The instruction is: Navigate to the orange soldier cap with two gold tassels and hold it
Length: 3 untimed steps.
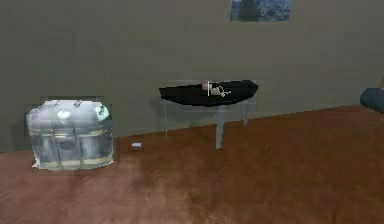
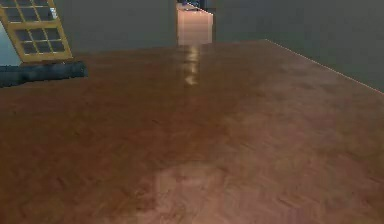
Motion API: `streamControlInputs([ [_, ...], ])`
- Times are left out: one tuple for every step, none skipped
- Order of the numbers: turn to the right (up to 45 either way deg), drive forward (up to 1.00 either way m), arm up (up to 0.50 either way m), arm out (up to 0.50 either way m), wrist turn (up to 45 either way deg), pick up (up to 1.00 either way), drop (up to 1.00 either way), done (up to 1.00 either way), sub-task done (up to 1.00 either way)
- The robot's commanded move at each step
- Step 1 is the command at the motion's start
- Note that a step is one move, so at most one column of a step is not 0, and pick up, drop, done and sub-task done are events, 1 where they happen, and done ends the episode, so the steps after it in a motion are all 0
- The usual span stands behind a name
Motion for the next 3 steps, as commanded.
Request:
streamControlInputs([
  [-6.0, 0.00, 0.00, 0.00, 0.0, 0.00, 0.00, 0.00, 0.00],
  [0.0, 1.00, 0.00, 0.00, 0.0, 0.00, 0.00, 0.00, 0.00],
  [-3.0, 0.00, 0.00, 0.00, 0.0, 0.00, 0.00, 0.00, 0.00],
])
